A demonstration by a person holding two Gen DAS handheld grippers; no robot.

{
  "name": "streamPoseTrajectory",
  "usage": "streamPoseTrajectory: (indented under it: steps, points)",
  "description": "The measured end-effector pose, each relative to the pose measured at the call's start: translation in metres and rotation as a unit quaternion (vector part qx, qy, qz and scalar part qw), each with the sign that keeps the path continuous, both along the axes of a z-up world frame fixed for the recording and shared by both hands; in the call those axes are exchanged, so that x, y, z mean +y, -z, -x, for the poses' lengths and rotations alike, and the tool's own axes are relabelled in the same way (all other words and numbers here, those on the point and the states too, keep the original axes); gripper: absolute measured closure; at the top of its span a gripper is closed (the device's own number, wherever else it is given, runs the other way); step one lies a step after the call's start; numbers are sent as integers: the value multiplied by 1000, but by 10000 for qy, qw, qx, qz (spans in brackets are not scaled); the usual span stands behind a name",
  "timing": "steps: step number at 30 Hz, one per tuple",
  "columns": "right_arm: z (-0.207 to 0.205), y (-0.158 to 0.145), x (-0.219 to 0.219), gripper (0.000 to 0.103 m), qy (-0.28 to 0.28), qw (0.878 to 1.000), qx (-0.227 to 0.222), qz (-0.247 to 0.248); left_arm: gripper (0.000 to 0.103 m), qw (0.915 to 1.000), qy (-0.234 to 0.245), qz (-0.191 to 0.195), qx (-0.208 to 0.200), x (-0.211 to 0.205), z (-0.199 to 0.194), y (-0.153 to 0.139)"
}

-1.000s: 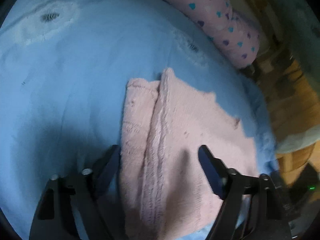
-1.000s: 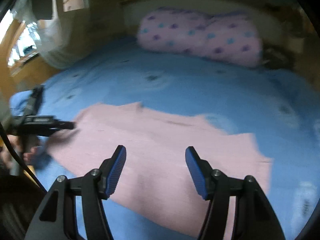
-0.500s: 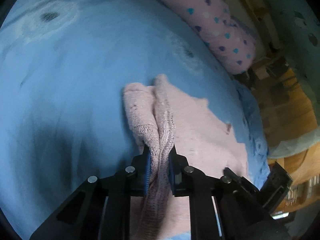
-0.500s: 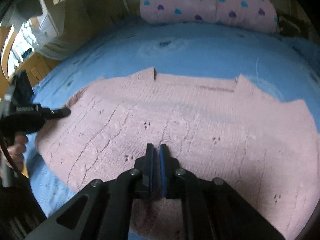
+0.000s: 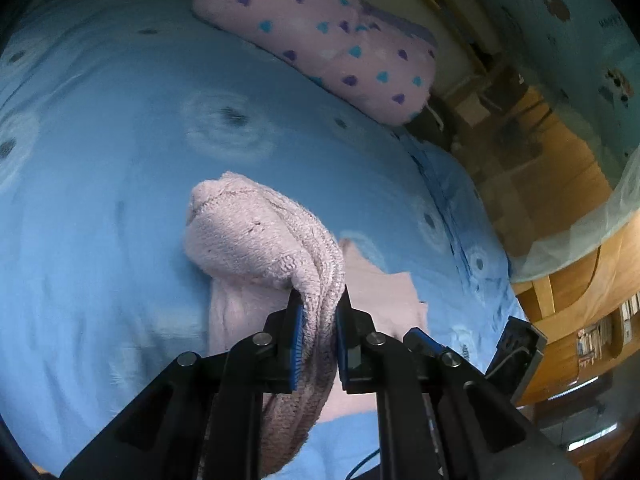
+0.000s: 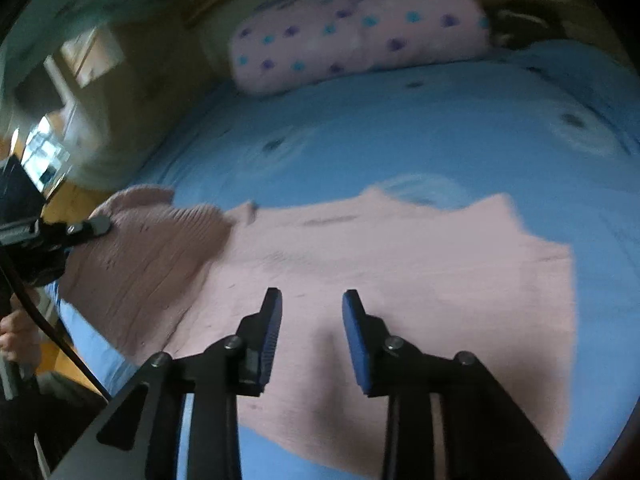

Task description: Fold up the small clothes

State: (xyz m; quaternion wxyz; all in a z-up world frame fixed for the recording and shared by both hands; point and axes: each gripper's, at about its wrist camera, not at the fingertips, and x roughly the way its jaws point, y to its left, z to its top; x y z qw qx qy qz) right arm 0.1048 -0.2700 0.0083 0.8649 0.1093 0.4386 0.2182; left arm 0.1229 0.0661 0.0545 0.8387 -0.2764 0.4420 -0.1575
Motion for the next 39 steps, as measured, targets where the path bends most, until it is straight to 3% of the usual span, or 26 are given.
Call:
streamPoseTrajectory:
  steps: [6, 11, 18, 21, 23, 26, 28, 32, 35, 37, 39]
  points:
    - [5, -4, -99, 68, 1083, 9916, 446, -556, 96, 9994, 170, -299, 98, -75, -17, -14]
    - [15, 5, -162, 68, 1714, 9764, 717, -1105, 96, 9948, -27, -991, 253, -159, -26, -9]
    - [36, 26, -228, 67, 2435, 9495, 1016, -1696, 96, 9913, -27, -1241, 429, -253, -24, 37]
    - [41, 34, -240, 65, 2542, 9439, 1091, -1805, 95, 9897, 58, -1351, 465, -281, -20, 59]
    - [42, 37, -242, 65, 2496, 9451, 1130, -1781, 91, 9892, 161, -1329, 592, -295, -19, 69]
    - [34, 40, -235, 65, 2388, 9493, 1174, -1671, 91, 9941, 744, -512, 599, -311, -9, 74]
    - [33, 42, -234, 65, 2348, 9501, 1205, -1662, 91, 9902, 1215, -361, 583, -327, 1, 66]
    - [34, 44, -238, 65, 2433, 9460, 1255, -1735, 88, 9807, 1917, -351, 145, -329, 19, 26]
    - [37, 41, -233, 65, 2312, 9479, 1247, -1804, 77, 9812, 1833, -571, -192, -295, 23, -8]
    - [41, 37, -225, 65, 2147, 9501, 1229, -1902, 67, 9803, 1804, -781, -203, -263, 10, -20]
    - [46, 35, -214, 65, 1952, 9525, 1198, -2009, 65, 9774, 1704, -1245, -99, -231, -10, -23]
